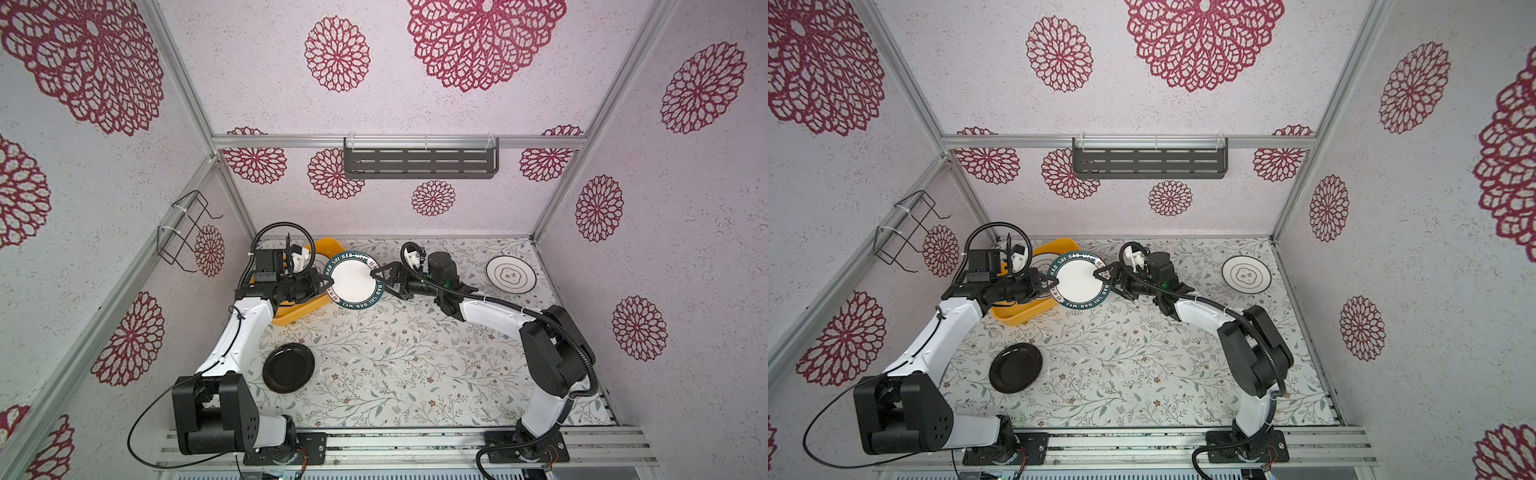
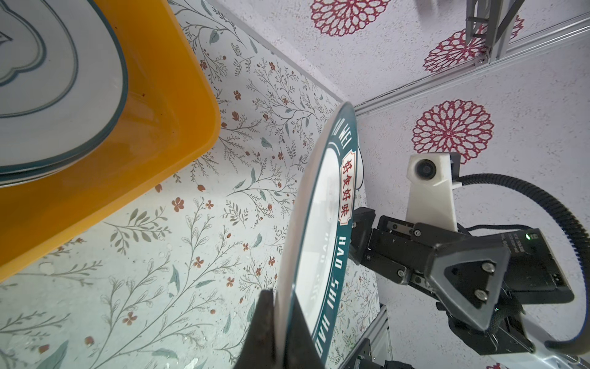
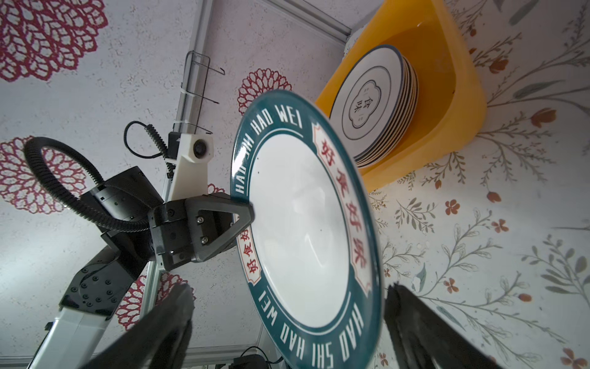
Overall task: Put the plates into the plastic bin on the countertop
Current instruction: 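Grasp the green-rimmed plate's rim with the left gripper while the right holds it, then carry the plate into the bin with the left gripper while the right withdraws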
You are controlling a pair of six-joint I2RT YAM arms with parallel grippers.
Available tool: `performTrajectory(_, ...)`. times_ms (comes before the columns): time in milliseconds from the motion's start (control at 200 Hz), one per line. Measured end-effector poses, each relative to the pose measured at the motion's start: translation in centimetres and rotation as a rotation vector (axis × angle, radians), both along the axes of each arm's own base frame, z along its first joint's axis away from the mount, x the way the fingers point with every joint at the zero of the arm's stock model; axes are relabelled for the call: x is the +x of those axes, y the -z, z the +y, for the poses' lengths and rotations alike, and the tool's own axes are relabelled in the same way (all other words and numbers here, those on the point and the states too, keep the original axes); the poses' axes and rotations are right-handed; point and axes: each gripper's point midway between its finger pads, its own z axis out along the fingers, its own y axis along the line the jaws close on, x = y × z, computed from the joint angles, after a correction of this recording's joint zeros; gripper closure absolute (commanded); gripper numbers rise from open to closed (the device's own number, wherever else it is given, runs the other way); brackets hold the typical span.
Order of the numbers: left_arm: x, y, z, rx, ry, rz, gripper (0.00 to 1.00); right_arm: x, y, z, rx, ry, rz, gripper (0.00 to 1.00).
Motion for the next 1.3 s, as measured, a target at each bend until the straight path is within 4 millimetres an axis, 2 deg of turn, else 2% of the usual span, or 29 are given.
performTrajectory(190,0.2,0.3,0.7,0.0,-0.027,0.007,0.99,0.2,0.4,-0.1,-0.02,0.015,-0.01,0.01)
performTrajectory(430,1.5,1.9,3.8,0.005,-0.198,0.044,0.98,1.6,2.1,-1.5,-0.099,0.081,-0.015,0.01)
performTrajectory(555,2.4,2.7,5.3,-0.013,-0.29,0.045,0.97,2.9,2.5,-3.1,-0.127,0.132,-0.015,0.01)
performTrajectory(660,4.0,3.4,6.7,-0.03,-0.363,0.045,0.98,4.1,2.2,-4.9,-0.148,0.188,-0.023,0.01)
performTrajectory(871,7.0,6.4,9.6,-0.052,-0.483,0.094,0.99,5.8,1.2,-7.3,-0.156,0.264,-0.049,0.01)
performTrajectory(1116,8.6,8.3,12.6,-0.082,-0.575,0.117,0.99,6.0,2.5,-8.7,-0.179,0.297,-0.026,0.01)
performTrajectory(1301,9.3,9.3,13.7,-0.098,-0.607,0.131,0.99,6.2,3.2,-9.3,-0.194,0.312,-0.007,0.01)
